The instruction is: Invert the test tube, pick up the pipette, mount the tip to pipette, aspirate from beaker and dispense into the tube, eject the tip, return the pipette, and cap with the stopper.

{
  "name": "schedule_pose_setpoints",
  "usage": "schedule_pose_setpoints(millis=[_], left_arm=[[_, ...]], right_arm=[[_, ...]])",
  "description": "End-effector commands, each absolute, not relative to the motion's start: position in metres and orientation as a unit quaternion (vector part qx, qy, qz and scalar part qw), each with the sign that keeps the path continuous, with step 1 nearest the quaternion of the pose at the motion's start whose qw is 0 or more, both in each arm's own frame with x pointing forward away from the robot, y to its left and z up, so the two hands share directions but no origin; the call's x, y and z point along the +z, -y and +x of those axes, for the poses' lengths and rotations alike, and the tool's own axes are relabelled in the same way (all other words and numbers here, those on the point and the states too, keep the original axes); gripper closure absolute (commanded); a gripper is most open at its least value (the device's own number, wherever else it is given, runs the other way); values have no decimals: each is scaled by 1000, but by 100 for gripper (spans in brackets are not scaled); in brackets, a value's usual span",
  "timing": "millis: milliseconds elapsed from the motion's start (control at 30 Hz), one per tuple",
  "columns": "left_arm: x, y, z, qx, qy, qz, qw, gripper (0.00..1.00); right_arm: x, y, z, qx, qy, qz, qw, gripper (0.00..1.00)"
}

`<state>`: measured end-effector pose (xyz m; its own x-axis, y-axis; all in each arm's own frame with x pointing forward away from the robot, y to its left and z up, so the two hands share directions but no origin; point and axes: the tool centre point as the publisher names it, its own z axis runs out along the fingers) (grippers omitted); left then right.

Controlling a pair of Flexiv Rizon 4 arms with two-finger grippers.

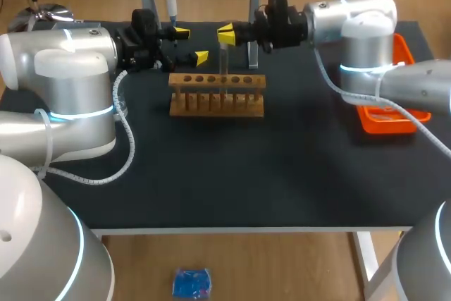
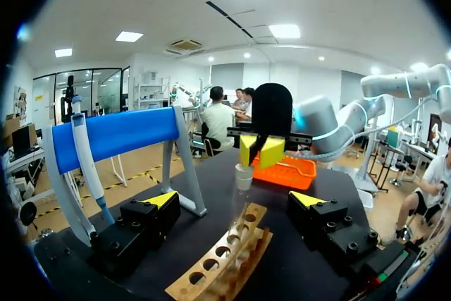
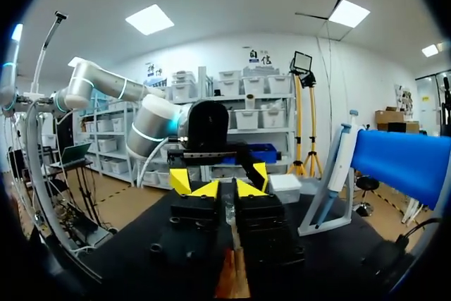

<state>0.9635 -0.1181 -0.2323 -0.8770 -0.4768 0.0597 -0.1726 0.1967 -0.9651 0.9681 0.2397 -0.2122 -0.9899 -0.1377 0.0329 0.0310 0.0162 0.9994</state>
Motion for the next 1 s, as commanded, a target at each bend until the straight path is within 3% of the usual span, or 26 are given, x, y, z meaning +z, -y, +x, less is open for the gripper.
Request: schedule_pose_setpoints(millis=[33,633,1000], left_arm=[[-235,120,963,-599,-760,-214,131,0],[-235,120,963,-599,-760,-214,131,0],[-235,120,963,-599,-760,-214,131,0]], right_arm=[[-195,-233,962,-695,716,42,50,0],[-195,-180,963,-575,814,63,-49,0],[-230,-132,963,-538,840,30,-57,0]])
